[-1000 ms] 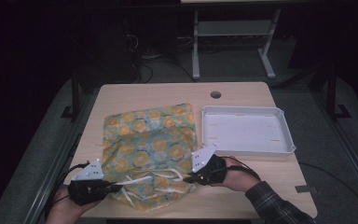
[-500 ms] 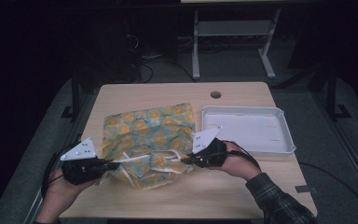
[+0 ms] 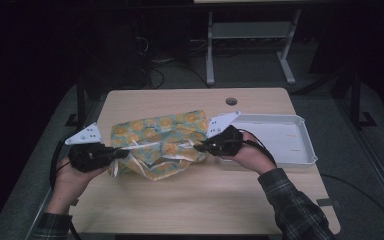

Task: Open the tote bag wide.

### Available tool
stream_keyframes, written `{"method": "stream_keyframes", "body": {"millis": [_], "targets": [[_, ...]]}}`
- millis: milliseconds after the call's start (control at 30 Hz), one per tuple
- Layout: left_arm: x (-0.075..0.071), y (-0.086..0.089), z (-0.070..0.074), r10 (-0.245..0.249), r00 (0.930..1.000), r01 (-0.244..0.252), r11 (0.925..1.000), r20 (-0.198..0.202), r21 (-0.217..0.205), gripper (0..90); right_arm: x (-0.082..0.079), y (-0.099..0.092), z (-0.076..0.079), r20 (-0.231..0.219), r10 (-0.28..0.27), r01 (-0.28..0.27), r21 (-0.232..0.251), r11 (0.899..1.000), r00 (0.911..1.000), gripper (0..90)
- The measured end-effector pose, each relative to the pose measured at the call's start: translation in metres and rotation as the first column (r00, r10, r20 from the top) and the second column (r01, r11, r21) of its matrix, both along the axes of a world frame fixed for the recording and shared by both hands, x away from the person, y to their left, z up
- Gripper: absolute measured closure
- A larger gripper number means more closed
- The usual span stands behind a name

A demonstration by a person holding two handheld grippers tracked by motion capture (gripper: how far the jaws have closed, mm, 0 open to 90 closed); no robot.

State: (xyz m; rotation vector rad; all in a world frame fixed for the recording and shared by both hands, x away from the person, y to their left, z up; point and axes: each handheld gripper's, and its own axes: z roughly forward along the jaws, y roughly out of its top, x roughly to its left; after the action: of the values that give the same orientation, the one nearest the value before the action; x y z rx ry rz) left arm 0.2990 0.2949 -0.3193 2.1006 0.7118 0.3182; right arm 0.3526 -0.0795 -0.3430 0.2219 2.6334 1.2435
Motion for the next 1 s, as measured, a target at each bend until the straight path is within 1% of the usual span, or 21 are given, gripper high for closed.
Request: {"method": "stream_keyframes", "body": {"millis": [33, 100, 133, 167, 200, 233, 267, 333, 433, 500, 567, 667, 700, 733, 767, 800, 833, 867, 900, 933, 1000], "targets": [[0.004, 0.001, 0.001, 0.004, 1.0000, -0.004, 1.0000, -0.002, 0.007, 88.8, 0.003, 0.001, 0.001, -0.005, -0.010, 0.010, -0.001, 1.000, 0.9999, 87.2], [0.013, 0.003, 0.001, 0.020, 0.9998, -0.020, 0.9998, 0.000, 0.004, 88.8, 0.010, 0.003, 0.004, -0.024, -0.029, 0.029, 0.004, 1.000, 0.9993, 87.2], [0.017, 0.004, 0.001, 0.029, 0.9996, -0.029, 0.9996, -0.002, 0.002, 88.8, 0.014, 0.004, 0.005, -0.013, -0.039, 0.039, 0.000, 0.999, 0.9992, 87.2], [0.021, 0.005, 0.000, 0.040, 0.9992, -0.040, 0.9992, -0.003, -0.006, 88.8, 0.017, 0.005, 0.006, -0.019, -0.048, 0.048, 0.004, 0.999, 0.9987, 87.2], [0.025, 0.007, -0.001, 0.053, 0.9986, -0.053, 0.9986, -0.006, -0.009, 88.8, 0.022, 0.006, 0.006, -0.014, -0.053, 0.053, 0.003, 0.999, 0.9985, 87.2], [0.030, 0.009, -0.002, 0.062, 0.9980, -0.062, 0.9980, -0.009, -0.008, 88.8, 0.025, 0.008, 0.006, -0.026, -0.068, 0.068, 0.010, 0.998, 0.9974, 87.2], [0.035, 0.010, -0.003, 0.073, 0.9973, -0.073, 0.9973, -0.013, -0.008, 88.8, 0.029, 0.010, 0.006, -0.021, -0.074, 0.074, 0.007, 0.997, 0.9971, 87.2], [0.044, 0.013, -0.007, 0.095, 0.9952, -0.096, 0.9954, -0.024, -0.011, 88.8, 0.037, 0.014, 0.006, -0.020, -0.090, 0.089, -0.006, 0.996, 0.9958, 87.2], [0.057, 0.018, -0.013, 0.126, 0.9914, -0.127, 0.9919, -0.033, -0.009, 88.8, 0.049, 0.018, 0.005, -0.017, -0.112, 0.112, -0.006, 0.994, 0.9936, 87.2], [0.064, 0.021, -0.017, 0.147, 0.9884, -0.147, 0.9891, -0.039, -0.006, 88.8, 0.057, 0.022, 0.004, -0.029, -0.136, 0.136, -0.003, 0.991, 0.9903, 87.2], [0.072, 0.023, -0.022, 0.168, 0.9850, -0.168, 0.9857, -0.041, -0.008, 88.8, 0.065, 0.026, 0.001, -0.018, -0.146, 0.146, -0.006, 0.989, 0.9892, 87.2], [0.082, 0.025, -0.030, 0.196, 0.9794, -0.196, 0.9807, -0.050, 0.010, 88.8, 0.075, 0.031, -0.006, -0.027, -0.165, 0.165, -0.002, 0.986, 0.9859, 87.2], [0.086, 0.025, -0.033, 0.204, 0.9776, -0.203, 0.9791, -0.054, 0.016, 88.9, 0.078, 0.033, -0.009, -0.032, -0.175, 0.175, -0.005, 0.984, 0.9840, 87.2], [0.089, 0.026, -0.036, 0.203, 0.9778, -0.201, 0.9788, -0.053, 0.039, 88.9, 0.081, 0.033, -0.013, -0.039, -0.183, 0.183, -0.007, 0.983, 0.9823, 87.2], [0.093, 0.025, -0.039, 0.209, 0.9763, -0.206, 0.9774, -0.056, 0.047, 88.9, 0.084, 0.035, -0.016, -0.053, -0.194, 0.194, -0.007, 0.981, 0.9795, 87.2], [0.096, 0.024, -0.043, 0.216, 0.9745, -0.213, 0.9757, -0.061, 0.052, 88.9, 0.088, 0.036, -0.020, -0.053, -0.201, 0.201, -0.016, 0.980, 0.9781, 87.2], [0.100, 0.023, -0.047, 0.230, 0.9709, -0.226, 0.9724, -0.068, 0.059, 88.9, 0.091, 0.037, -0.024, -0.054, -0.211, 0.210, -0.022, 0.977, 0.9760, 87.2], [0.103, 0.022, -0.050, 0.235, 0.9695, -0.230, 0.9706, -0.069, 0.069, 88.9, 0.094, 0.038, -0.027, -0.056, -0.214, 0.213, -0.023, 0.977, 0.9753, 87.2], [0.107, 0.022, -0.054, 0.239, 0.9682, -0.233, 0.9690, -0.073, 0.082, 88.9, 0.097, 0.039, -0.031, -0.061, -0.225, 0.224, -0.027, 0.974, 0.9724, 87.2], [0.110, 0.021, -0.058, 0.250, 0.9650, -0.243, 0.9665, -0.080, 0.082, 88.9, 0.100, 0.040, -0.035, -0.068, -0.235, 0.234, -0.032, 0.972, 0.9696, 87.2], [0.116, 0.020, -0.065, 0.262, 0.9609, -0.253, 0.9621, -0.090, 0.103, 88.9, 0.106, 0.042, -0.042, -0.083, -0.254, 0.251, -0.040, 0.967, 0.9637, 87.2]]}}
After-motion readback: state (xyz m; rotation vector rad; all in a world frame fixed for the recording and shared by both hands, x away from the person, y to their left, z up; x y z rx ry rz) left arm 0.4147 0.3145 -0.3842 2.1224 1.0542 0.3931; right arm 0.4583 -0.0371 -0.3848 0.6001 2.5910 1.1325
